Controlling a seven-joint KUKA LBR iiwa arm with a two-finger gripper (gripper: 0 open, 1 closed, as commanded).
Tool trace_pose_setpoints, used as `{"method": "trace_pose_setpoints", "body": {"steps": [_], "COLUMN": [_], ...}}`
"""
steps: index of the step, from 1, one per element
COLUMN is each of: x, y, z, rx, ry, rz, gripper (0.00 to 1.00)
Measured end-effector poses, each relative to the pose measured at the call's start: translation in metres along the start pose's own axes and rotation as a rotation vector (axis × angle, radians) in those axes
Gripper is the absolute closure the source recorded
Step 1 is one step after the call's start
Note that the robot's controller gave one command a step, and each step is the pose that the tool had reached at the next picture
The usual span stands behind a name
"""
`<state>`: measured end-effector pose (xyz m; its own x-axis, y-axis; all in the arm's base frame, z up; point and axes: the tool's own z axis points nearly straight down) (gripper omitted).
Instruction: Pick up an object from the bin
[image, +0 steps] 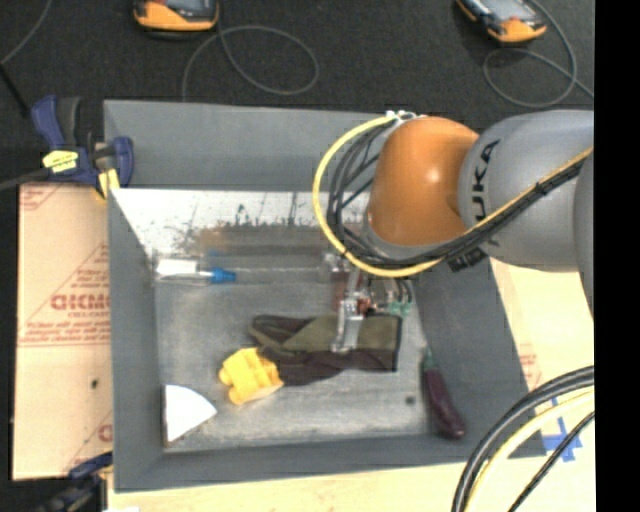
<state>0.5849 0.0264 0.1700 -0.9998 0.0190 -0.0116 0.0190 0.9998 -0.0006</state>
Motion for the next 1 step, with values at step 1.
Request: {"method": "trace_pose_setpoints", "body": {"steps": [1], "x": [0.0013], "y": [0.0145], "z": [0.0343], "rx": [0.000], "ry": [0.003], "rz": [-0.120], "gripper": [0.00]}}
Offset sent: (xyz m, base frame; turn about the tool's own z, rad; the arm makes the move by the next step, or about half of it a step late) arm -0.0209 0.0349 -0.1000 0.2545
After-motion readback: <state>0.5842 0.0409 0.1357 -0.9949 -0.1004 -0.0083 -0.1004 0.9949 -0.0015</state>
